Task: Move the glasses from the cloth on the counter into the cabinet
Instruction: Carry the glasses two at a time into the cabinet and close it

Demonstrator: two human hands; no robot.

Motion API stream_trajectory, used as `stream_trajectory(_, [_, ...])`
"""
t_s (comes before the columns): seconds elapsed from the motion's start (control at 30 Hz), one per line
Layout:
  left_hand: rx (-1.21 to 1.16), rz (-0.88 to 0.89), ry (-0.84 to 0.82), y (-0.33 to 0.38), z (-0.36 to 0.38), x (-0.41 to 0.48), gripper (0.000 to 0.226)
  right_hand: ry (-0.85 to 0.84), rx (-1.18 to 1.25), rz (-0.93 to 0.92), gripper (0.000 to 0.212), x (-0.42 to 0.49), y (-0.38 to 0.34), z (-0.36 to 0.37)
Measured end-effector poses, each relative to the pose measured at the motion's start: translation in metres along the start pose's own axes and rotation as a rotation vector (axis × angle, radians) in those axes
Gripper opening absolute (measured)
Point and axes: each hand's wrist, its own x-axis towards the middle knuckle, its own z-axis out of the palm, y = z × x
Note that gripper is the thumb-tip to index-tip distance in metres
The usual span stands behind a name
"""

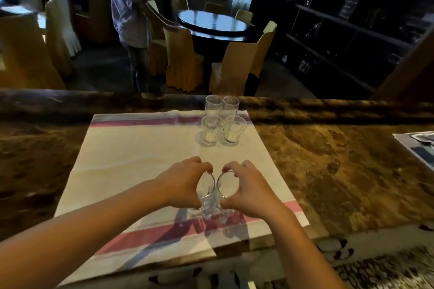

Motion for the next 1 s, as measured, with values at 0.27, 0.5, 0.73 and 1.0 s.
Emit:
stream_trajectory(0.27, [-0.106,0.129,0.121,-0.003,0.031,-0.167,0.089,0.139,0.139,0.018,0.07,-0.142,-0.074,0.045])
stream_trajectory(0.5, [-0.12,0.124,-0.024,-0.004,0.08,-0.261,0.092,-0.039,0.18,0.077,0.072,-0.235,-0.109,0.093])
stream_trajectory(0.73, [-0.137,0.141,-0.04,0.004,0.11,-0.286,0.084,-0.13,0.173,0.076,0.073,-0.271,-0.104,0.12])
stream_trajectory(1.0, [-0.179,0.061,-0.115,0.023,0.171,-0.264,0.086,-0.16,0.152,0.074,0.076,-0.274,-0.039,0.155])
